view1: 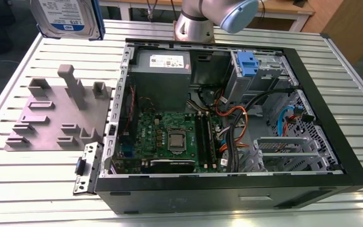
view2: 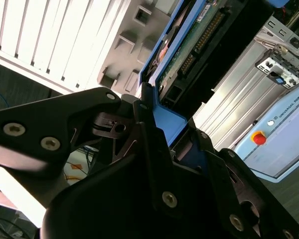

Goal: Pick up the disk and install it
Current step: 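Pick up the disk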

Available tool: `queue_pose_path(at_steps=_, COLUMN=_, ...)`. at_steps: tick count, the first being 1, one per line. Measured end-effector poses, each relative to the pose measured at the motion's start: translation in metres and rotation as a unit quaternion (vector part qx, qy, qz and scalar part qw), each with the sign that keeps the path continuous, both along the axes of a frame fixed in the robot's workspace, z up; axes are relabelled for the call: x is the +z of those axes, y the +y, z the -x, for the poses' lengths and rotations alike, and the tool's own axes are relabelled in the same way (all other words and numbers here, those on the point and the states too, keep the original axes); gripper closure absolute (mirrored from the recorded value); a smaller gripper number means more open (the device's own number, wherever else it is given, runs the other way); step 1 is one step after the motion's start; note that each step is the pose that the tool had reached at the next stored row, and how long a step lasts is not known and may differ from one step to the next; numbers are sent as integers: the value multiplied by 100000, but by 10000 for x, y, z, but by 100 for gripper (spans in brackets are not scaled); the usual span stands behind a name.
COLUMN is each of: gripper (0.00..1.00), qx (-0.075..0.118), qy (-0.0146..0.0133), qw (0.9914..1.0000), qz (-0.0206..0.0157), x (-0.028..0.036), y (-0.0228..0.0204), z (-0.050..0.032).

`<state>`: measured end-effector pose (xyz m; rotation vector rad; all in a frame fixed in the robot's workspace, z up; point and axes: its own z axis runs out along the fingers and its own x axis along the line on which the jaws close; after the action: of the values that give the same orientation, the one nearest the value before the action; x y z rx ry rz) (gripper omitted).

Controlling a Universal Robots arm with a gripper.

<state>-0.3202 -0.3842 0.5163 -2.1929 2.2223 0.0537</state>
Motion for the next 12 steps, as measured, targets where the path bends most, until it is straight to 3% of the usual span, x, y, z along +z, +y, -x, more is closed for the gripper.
queue_pose_path(at_steps=12, gripper=64, qx=-1, qy=-2, qw=100000, qz=-1, x=0, y=0, z=-54)
